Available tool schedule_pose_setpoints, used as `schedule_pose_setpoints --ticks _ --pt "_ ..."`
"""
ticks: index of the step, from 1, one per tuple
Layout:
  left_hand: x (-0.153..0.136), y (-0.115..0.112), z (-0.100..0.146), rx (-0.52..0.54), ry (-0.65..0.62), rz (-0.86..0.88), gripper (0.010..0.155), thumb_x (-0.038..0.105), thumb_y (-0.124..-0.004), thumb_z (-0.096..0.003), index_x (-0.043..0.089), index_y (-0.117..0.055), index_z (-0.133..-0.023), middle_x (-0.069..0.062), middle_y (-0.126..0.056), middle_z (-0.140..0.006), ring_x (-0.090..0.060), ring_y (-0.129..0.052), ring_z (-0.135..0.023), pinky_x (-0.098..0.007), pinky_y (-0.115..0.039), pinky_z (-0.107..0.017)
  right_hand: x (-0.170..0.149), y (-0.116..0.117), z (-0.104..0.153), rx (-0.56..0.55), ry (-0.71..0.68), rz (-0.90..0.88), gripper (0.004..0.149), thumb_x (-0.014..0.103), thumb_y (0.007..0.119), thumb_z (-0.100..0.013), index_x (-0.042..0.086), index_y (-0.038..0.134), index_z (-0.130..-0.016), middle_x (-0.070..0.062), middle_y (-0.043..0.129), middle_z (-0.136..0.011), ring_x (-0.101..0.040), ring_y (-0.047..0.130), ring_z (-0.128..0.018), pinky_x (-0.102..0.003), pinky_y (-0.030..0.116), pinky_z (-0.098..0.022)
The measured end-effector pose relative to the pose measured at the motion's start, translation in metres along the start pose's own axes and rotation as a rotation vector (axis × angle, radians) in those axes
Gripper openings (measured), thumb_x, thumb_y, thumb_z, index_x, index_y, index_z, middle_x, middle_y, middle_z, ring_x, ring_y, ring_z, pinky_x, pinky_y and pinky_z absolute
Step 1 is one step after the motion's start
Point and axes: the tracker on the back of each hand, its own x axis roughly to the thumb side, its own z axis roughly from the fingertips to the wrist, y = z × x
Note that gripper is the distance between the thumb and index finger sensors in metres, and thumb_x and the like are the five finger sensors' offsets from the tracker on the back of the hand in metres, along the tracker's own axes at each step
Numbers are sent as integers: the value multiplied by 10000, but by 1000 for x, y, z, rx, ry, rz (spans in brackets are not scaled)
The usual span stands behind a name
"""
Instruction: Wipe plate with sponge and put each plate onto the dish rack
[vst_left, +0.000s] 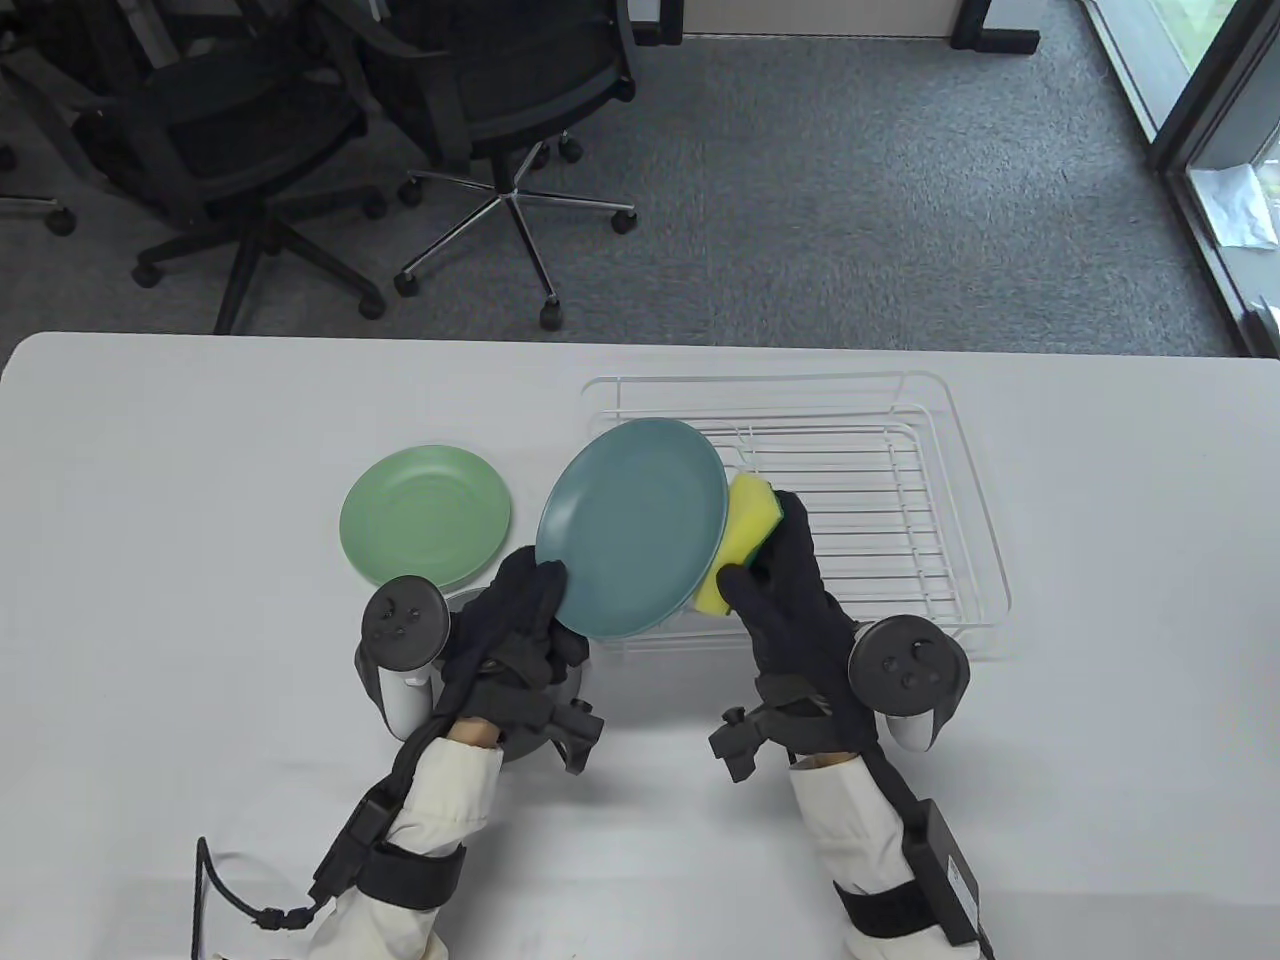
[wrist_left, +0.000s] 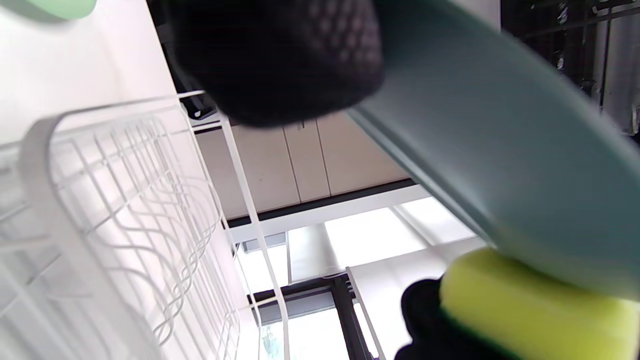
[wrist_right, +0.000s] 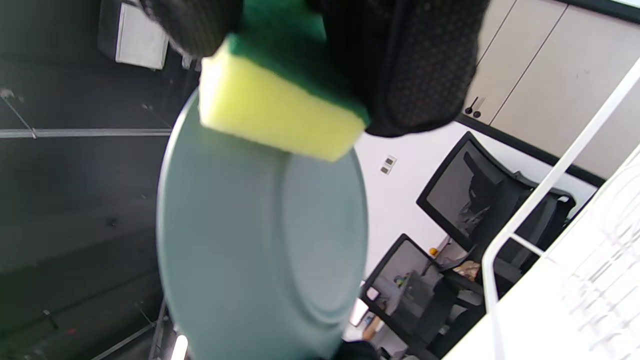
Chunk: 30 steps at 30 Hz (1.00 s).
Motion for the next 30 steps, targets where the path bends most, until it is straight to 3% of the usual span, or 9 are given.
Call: schedule_pose_setpoints --ticks 7,15,21,30 --pt "-3 -6 -2 -61 9 -25 540 233 -685 -593 -163 -706 -959 -48 -985 -435 -70 -991 -159 -128 -835 -4 -9 -9 2 -106 41 -109 676 404 594 -656 84 289 -1167 -306 641 -1038 -417 817 -819 -434 795 -588" --pt "-6 -13 -4 -117 8 -35 524 258 -710 -587 -65 -758 -996 -65 -1000 -434 -99 -998 -161 -139 -838 -14 -17 -15 1 -110 61 -210 625 388 565 -672 128 296 -1172 -309 609 -1061 -435 780 -843 -449 776 -603" --pt "-4 -19 -5 -226 -15 -69 496 284 -731 -572 -1 -826 -966 -75 -1006 -431 -113 -993 -154 -143 -833 -16 -22 -9 -2 -23 90 -313 610 360 560 -675 119 311 -1177 -330 594 -1066 -468 757 -846 -476 761 -603" --pt "1 -31 -5 -377 -40 18 452 299 -723 -554 19 -894 -865 -71 -1024 -436 -127 -1013 -156 -150 -851 -13 -15 14 -2 110 53 -216 615 326 573 -665 82 316 -1169 -358 609 -1051 -502 764 -830 -505 761 -585"
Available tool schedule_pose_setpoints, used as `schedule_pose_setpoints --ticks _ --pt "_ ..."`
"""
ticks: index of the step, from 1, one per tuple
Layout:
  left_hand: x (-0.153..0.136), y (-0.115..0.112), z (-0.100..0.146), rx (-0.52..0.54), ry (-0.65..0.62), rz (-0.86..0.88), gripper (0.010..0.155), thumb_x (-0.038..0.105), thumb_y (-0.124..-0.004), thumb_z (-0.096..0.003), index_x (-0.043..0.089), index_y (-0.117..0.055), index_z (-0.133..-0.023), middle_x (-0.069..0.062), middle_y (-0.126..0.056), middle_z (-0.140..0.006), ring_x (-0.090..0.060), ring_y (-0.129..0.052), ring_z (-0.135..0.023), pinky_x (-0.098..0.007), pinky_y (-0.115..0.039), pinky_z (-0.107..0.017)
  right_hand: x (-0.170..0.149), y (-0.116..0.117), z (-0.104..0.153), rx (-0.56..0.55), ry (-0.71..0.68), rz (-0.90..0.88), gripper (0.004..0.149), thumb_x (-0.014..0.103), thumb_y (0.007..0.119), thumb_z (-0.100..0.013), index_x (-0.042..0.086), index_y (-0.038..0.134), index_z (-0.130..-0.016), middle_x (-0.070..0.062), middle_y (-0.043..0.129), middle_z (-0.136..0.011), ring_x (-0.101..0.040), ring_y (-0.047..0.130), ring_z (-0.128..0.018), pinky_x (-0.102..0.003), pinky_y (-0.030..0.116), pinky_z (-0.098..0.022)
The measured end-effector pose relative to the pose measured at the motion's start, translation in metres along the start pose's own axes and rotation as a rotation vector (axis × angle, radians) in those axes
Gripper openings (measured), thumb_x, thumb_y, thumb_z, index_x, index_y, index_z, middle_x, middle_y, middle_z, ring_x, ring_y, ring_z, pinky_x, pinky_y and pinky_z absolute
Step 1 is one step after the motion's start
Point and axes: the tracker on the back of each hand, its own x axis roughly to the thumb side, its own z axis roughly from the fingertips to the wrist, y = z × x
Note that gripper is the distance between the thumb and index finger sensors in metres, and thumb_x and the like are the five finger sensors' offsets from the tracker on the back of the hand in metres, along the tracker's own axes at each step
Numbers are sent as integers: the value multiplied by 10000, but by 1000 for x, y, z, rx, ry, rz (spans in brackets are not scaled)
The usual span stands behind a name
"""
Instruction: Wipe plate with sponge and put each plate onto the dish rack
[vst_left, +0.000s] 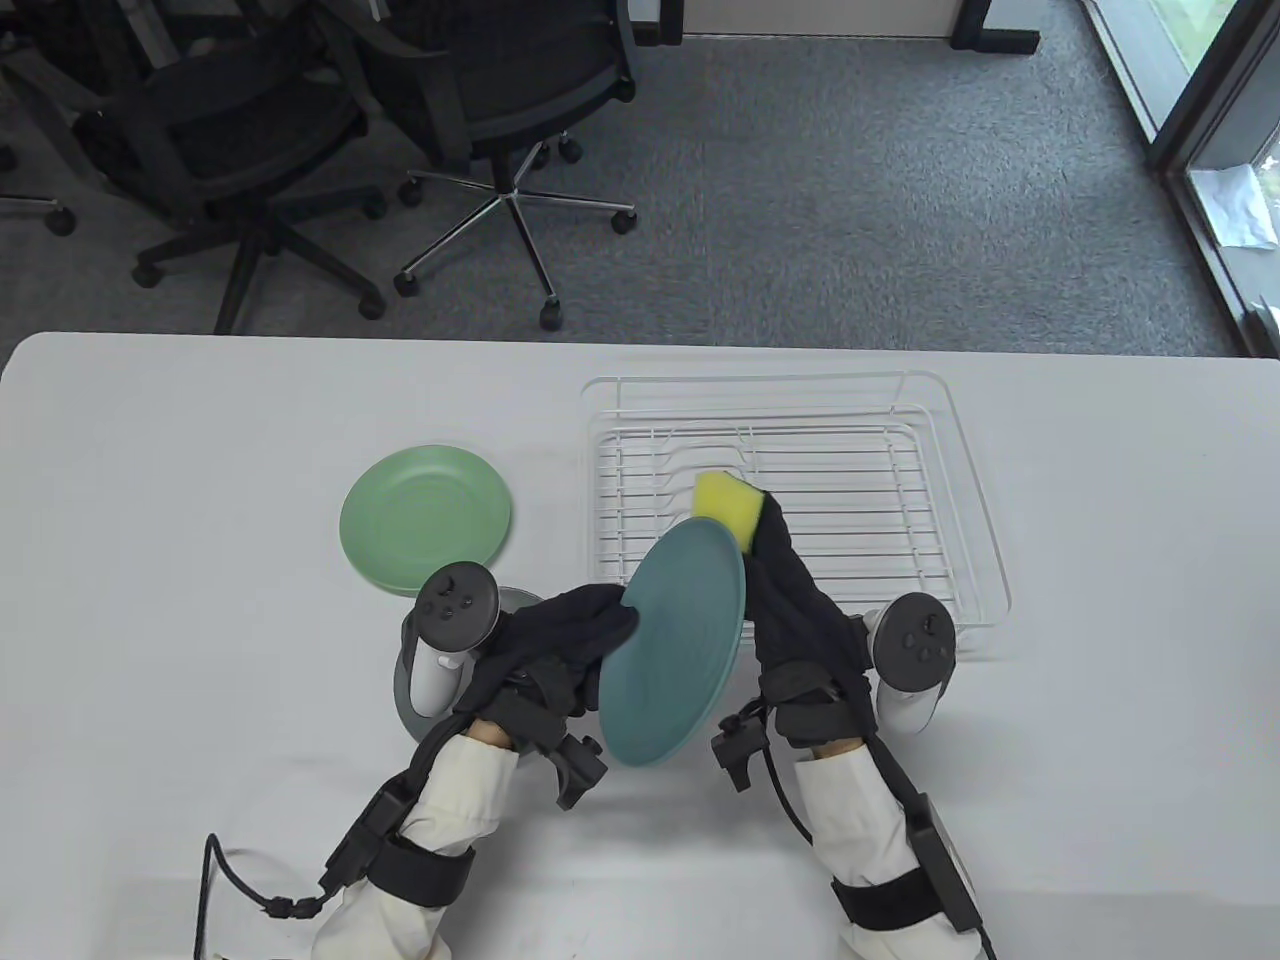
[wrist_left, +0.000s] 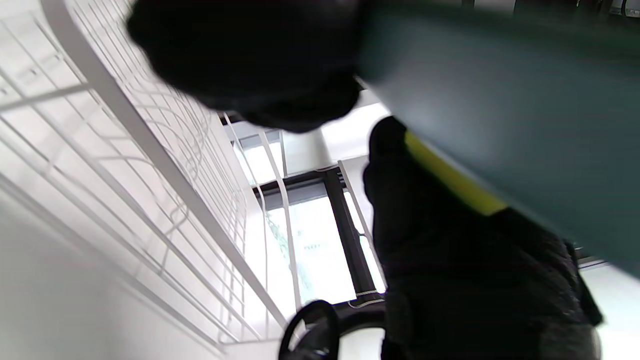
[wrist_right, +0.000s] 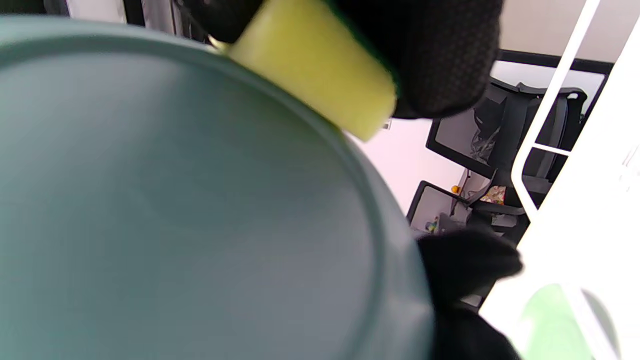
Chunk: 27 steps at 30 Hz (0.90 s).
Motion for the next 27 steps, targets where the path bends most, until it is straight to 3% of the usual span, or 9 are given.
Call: schedule_pose_setpoints --ticks 6,11,16,22,27 --pt "3 -3 2 -17 -20 175 457 305 -685 -549 3 -882 -831 -53 -1034 -443 -102 -1032 -154 -118 -872 -1 15 30 4 71 -103 325 670 318 605 -642 -34 319 -1134 -372 703 -987 -482 842 -770 -491 802 -544" --pt "-4 1 5 88 29 331 466 309 -685 -544 -32 -872 -802 -56 -1043 -435 -76 -1046 -144 -81 -887 13 24 46 9 110 -168 456 702 327 627 -631 -54 317 -1132 -373 720 -959 -474 847 -751 -482 804 -538" --pt "-13 0 5 103 70 495 460 310 -681 -547 -18 -865 -812 -81 -1042 -416 -74 -1058 -153 -64 -905 6 35 56 15 109 -227 569 727 353 633 -630 -55 309 -1137 -375 713 -955 -464 846 -736 -466 807 -533" --pt "-17 3 7 193 86 527 450 311 -685 -550 -10 -865 -811 -67 -1045 -422 -54 -1067 -160 -45 -915 4 50 63 23 63 -314 683 741 380 638 -626 -63 331 -1136 -370 726 -933 -444 862 -700 -443 823 -516" --pt "-22 10 8 257 96 505 457 311 -683 -550 -18 -855 -817 -47 -1052 -469 -47 -1077 -175 -36 -926 -7 64 72 33 43 -336 632 757 406 622 -633 -82 328 -1132 -371 729 -921 -423 875 -679 -426 829 -499"
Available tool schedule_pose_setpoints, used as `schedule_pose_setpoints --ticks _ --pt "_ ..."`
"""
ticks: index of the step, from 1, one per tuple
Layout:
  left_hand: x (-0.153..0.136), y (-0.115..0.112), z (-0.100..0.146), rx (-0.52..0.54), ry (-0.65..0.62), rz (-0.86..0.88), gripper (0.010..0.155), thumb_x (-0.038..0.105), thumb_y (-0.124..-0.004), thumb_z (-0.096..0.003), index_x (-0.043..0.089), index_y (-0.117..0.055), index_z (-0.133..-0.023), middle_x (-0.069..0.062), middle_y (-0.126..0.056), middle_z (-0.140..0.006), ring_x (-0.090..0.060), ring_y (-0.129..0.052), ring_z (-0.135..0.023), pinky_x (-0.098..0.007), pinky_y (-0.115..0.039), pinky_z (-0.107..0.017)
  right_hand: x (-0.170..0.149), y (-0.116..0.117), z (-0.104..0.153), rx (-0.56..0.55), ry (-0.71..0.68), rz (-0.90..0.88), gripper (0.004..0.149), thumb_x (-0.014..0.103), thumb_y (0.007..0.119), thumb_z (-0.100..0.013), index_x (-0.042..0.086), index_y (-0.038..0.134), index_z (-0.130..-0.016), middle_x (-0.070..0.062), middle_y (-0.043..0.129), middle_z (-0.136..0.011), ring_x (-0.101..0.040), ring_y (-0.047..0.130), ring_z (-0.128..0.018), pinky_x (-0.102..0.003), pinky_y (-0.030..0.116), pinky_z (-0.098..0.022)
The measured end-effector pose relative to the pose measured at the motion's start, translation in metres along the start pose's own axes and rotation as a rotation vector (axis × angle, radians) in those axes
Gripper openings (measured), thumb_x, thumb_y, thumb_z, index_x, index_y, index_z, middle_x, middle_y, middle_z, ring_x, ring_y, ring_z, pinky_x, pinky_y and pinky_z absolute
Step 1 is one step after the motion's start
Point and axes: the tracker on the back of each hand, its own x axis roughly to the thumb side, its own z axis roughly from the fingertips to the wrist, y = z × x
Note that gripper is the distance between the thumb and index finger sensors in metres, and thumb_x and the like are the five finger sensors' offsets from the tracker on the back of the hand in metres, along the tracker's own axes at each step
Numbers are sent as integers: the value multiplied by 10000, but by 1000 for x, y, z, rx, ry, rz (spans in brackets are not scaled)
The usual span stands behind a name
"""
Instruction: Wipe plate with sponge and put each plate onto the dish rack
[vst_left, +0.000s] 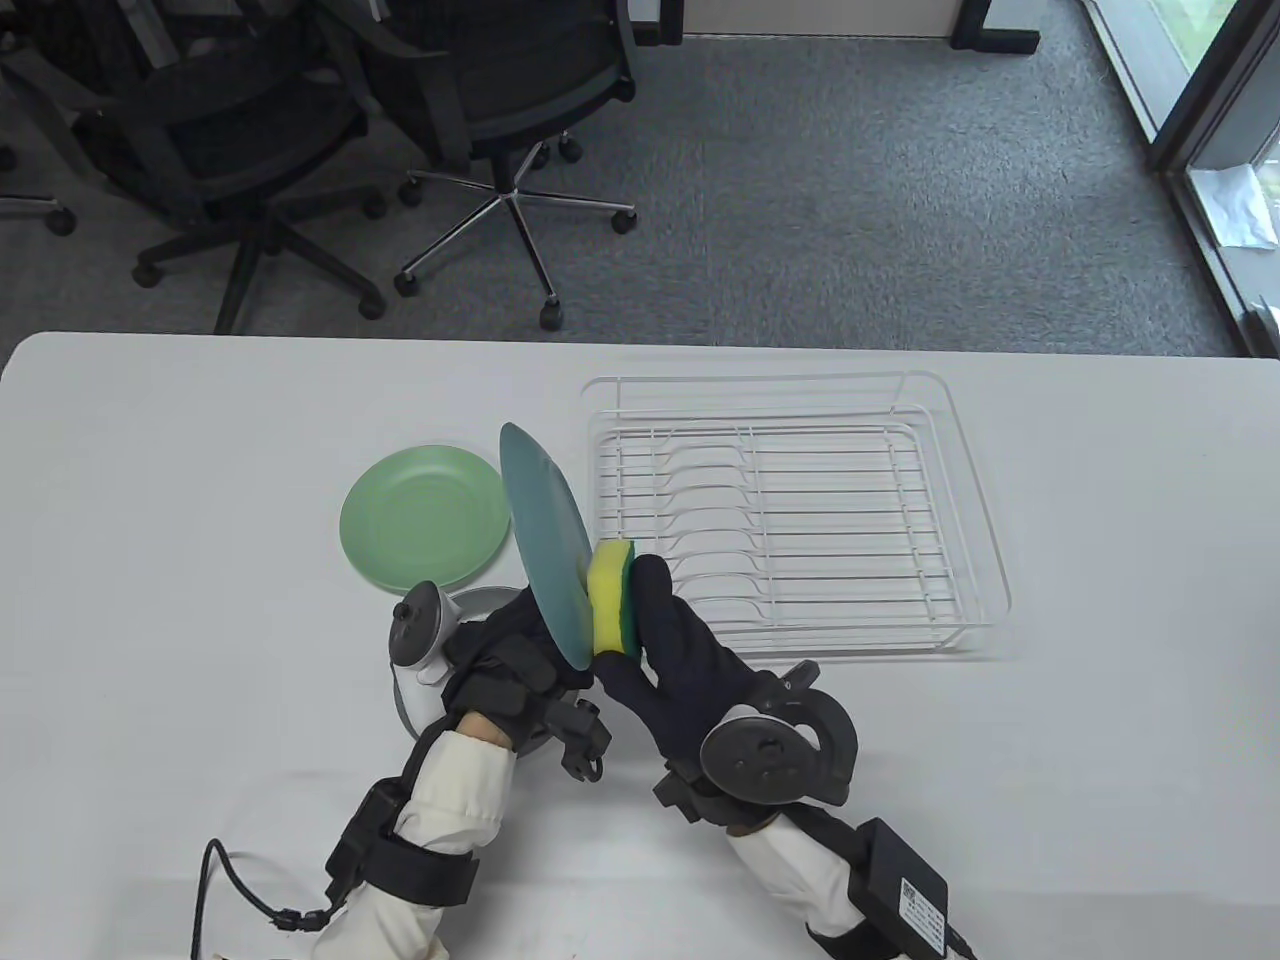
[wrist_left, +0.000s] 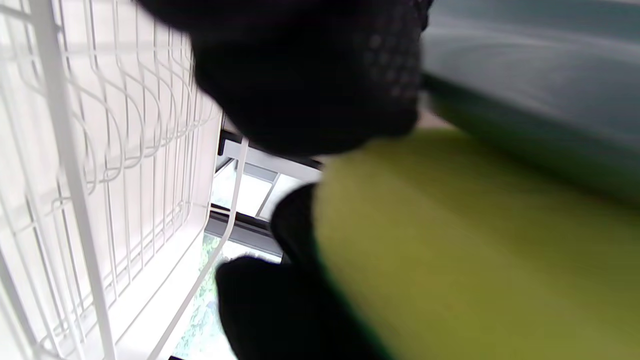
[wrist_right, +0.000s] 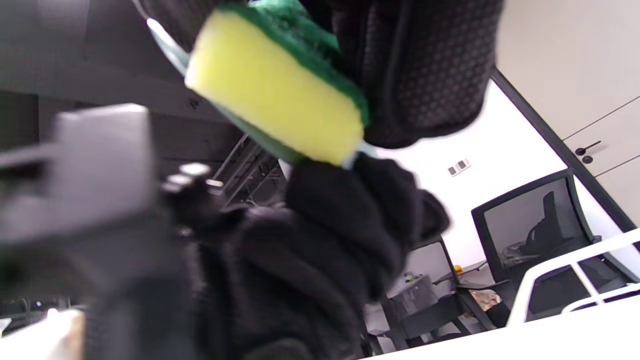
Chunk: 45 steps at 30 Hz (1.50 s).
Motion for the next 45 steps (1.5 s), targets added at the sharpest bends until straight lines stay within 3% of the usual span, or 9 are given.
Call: schedule_pose_setpoints --ticks 5,9,14,19,26,33,39,45 --pt "0 2 0 17 -5 -12 453 311 -706 -550 -29 -857 -808 -49 -1052 -470 -45 -1081 -180 -36 -931 -11 16 -9 6 -127 -36 120 749 409 616 -635 -60 318 -1137 -369 712 -940 -422 870 -695 -425 827 -508" --pt "-2 0 -1 12 -9 -94 453 311 -718 -546 -32 -862 -804 -53 -1051 -465 -58 -1075 -177 -49 -923 -10 15 -25 6 -203 -31 143 701 405 630 -634 35 337 -1153 -350 691 -980 -433 849 -734 -443 816 -525" --pt "-4 -8 -3 -19 -15 -257 453 307 -736 -537 -41 -877 -790 -63 -1053 -445 -69 -1067 -159 -62 -911 1 -2 -48 3 -290 31 89 638 378 647 -631 139 366 -1152 -336 673 -1013 -456 814 -784 -466 802 -543" --pt "-2 -19 -2 -83 -43 -381 453 301 -747 -529 -48 -891 -779 -71 -1059 -431 -86 -1065 -146 -73 -906 10 -27 -63 0 -319 101 -19 616 360 644 -632 157 380 -1150 -322 671 -1033 -461 807 -813 -481 796 -553" --pt "4 -25 1 -140 -79 -438 444 299 -750 -528 -39 -894 -779 -75 -1058 -433 -95 -1064 -147 -81 -906 9 -66 -54 -5 -200 195 -281 618 339 603 -651 104 343 -1160 -341 655 -1041 -477 791 -832 -499 785 -566" --pt "9 -28 3 -158 -111 -384 439 298 -740 -531 -27 -890 -785 -75 -1058 -441 -99 -1070 -154 -84 -913 5 -74 -25 -7 -36 253 -383 644 307 592 -653 -2 316 -1145 -393 674 -997 -500 829 -772 -489 803 -540" --pt "19 -10 4 -61 -149 -339 433 299 -740 -537 -22 -883 -789 -70 -1054 -448 -98 -1071 -159 -80 -916 1 -68 -5 -10 125 262 -500 649 284 566 -658 -92 312 -1122 -430 695 -942 -497 867 -703 -462 830 -501" --pt "22 6 2 17 -152 -304 438 301 -739 -539 -30 -885 -785 -64 -1053 -440 -83 -1067 -152 -70 -911 6 -49 -20 -11 182 208 -581 653 295 565 -662 -114 337 -1117 -436 716 -907 -479 888 -658 -436 844 -472"
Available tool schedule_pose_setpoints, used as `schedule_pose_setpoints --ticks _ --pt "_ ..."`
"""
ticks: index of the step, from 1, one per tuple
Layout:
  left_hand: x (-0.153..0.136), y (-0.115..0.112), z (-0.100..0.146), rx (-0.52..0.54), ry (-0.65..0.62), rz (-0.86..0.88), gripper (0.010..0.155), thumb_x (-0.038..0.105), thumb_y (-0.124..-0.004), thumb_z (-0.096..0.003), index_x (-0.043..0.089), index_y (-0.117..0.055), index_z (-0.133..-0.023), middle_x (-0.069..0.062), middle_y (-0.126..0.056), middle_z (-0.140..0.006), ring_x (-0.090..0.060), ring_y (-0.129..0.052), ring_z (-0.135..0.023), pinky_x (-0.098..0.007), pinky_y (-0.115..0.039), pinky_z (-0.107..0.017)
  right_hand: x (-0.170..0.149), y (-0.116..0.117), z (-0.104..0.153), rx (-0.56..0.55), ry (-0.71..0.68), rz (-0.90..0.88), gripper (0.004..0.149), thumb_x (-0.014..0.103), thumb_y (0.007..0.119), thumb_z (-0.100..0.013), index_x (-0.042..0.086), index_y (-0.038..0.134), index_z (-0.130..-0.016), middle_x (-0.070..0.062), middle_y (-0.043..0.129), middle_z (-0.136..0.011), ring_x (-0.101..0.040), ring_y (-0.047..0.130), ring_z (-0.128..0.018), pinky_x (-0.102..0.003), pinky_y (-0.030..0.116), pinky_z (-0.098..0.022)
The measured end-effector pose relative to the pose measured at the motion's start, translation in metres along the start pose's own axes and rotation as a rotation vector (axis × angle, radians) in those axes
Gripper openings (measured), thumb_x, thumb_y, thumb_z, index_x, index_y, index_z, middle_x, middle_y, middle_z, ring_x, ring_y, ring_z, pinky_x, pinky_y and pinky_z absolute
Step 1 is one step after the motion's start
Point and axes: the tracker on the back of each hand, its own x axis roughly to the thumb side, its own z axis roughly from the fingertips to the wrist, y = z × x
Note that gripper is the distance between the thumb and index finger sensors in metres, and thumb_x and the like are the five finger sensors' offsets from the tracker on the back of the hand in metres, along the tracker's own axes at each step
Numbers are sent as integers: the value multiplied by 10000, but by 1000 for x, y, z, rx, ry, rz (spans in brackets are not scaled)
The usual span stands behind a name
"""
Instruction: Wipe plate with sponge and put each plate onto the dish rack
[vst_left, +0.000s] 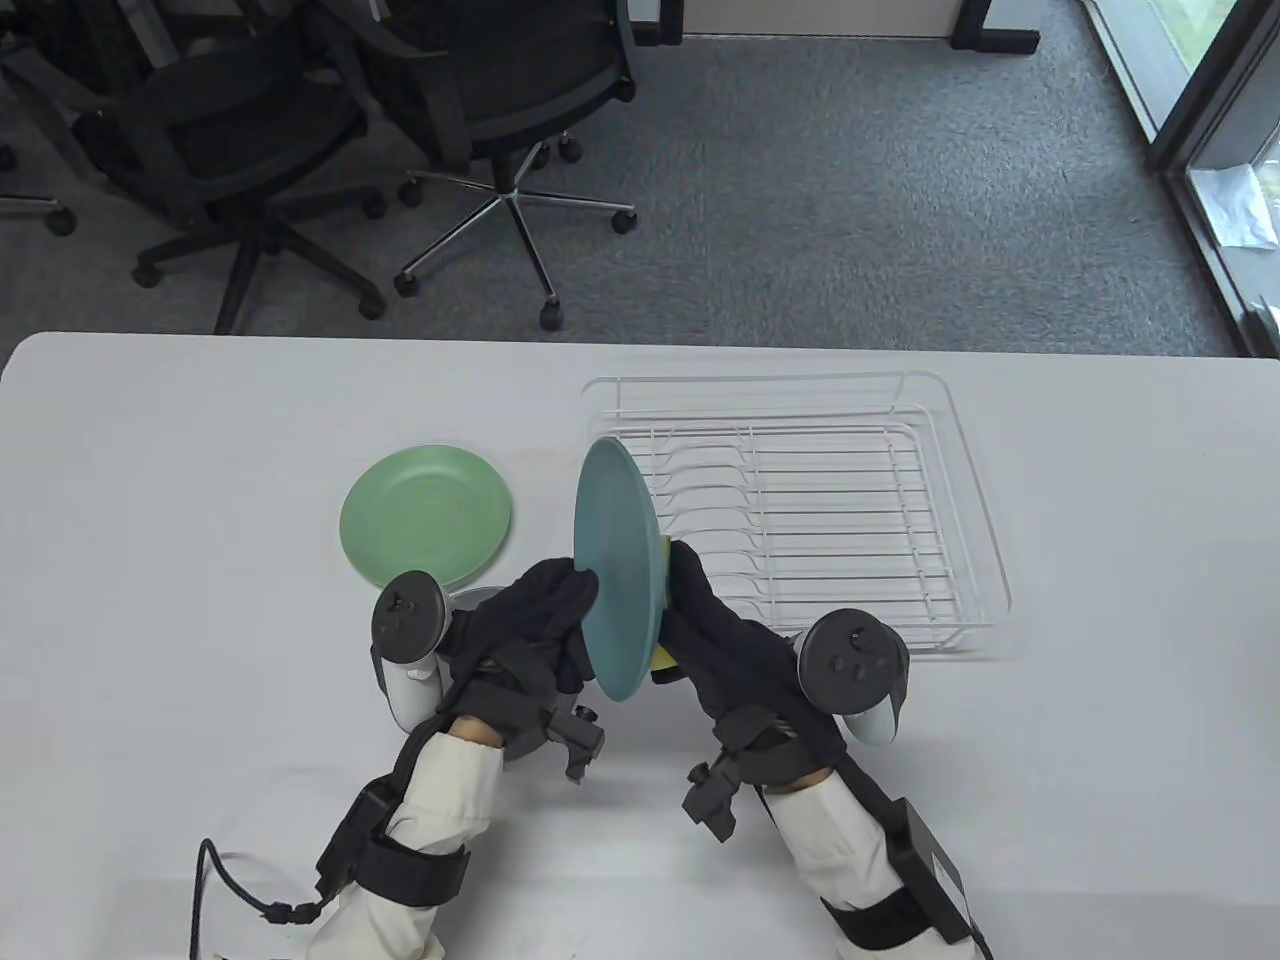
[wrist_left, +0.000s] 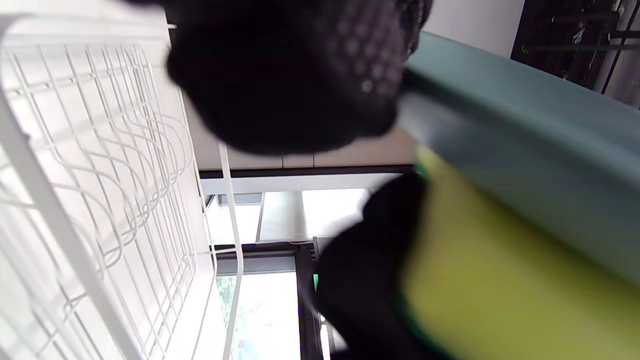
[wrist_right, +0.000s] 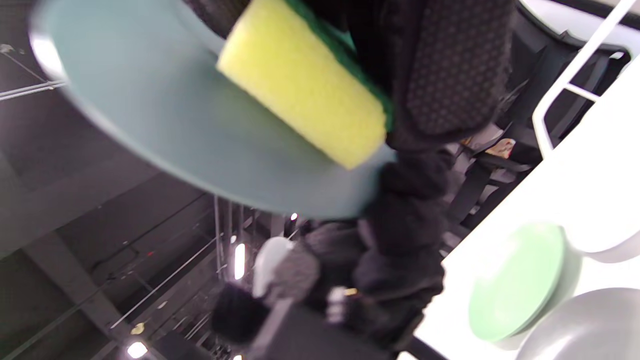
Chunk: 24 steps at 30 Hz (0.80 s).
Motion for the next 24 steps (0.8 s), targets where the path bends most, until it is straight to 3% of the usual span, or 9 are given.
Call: schedule_pose_setpoints --ticks 3,6,12,19,24 --pt "-3 2 0 15 15 4 439 300 -738 -540 -35 -885 -783 -64 -1053 -434 -78 -1065 -150 -67 -909 7 17 -7 7 -32 -50 11 665 324 565 -668 -98 334 -1127 -423 714 -916 -466 886 -665 -427 840 -481" --pt "-8 -2 -2 1 33 -9 441 299 -740 -539 -40 -887 -780 -65 -1053 -432 -79 -1064 -147 -67 -909 9 28 -16 15 -134 -95 69 673 349 561 -673 -57 305 -1145 -403 686 -955 -459 862 -708 -438 822 -514" --pt "-14 -16 -3 -57 48 -89 441 295 -743 -538 -44 -890 -778 -69 -1054 -430 -81 -1065 -145 -70 -909 12 21 -31 17 -299 -106 161 642 373 568 -672 93 276 -1171 -347 594 -1060 -484 758 -835 -495 765 -587" --pt "-15 -28 -2 -125 46 -110 437 293 -746 -537 -42 -891 -778 -72 -1054 -431 -91 -1064 -146 -76 -909 11 -13 -36 8 -282 -33 9 616 349 551 -677 115 266 -1170 -355 537 -1090 -519 679 -900 -551 721 -615" --pt "-9 -31 0 -135 22 -77 431 295 -739 -543 -29 -882 -787 -71 -1050 -446 -98 -1067 -159 -80 -914 0 -34 -24 0 -182 32 -88 639 325 537 -679 25 243 -1160 -395 577 -1048 -532 715 -862 -544 732 -604"
